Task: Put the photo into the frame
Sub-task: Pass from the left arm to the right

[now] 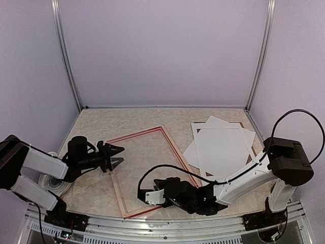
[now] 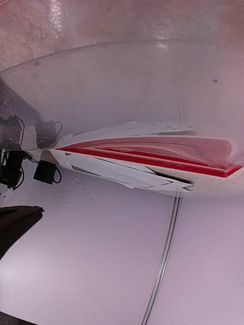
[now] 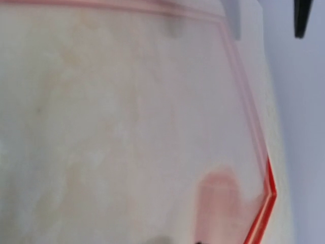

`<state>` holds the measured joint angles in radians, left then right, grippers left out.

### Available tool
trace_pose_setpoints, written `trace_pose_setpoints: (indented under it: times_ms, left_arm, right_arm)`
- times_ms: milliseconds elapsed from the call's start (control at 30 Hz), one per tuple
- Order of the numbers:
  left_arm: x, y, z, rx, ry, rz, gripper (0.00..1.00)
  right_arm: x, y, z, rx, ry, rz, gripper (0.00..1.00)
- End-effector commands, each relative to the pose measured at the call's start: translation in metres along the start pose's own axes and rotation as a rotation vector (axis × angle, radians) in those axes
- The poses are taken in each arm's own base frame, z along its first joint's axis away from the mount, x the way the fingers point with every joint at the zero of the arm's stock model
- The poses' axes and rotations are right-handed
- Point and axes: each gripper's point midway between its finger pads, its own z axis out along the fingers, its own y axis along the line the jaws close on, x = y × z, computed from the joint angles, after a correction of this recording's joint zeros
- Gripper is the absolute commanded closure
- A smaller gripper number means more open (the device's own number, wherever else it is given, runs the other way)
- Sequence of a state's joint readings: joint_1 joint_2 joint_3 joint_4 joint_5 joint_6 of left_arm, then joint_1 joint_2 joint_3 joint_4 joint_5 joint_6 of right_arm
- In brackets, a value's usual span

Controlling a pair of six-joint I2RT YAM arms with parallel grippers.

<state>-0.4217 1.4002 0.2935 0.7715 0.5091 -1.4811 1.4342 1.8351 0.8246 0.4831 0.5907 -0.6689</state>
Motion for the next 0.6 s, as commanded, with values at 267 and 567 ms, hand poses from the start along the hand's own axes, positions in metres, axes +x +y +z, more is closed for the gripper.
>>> trace_pose_setpoints:
  times_ms: [267, 567]
  left_arm:
    - [-0.008, 0.009, -0.015, -0.016, -0.051, -0.016, 0.17]
    - [-0.018, 0.026, -0.031, -0.109, -0.103, 0.001, 0.01]
  right_arm:
    - [-0.011, -0.033, -0.004, 0.191, 0.055, -0.092, 0.99]
    - [-0.013, -0.046, -0.005, 0.244, 0.108, -0.218, 1.00]
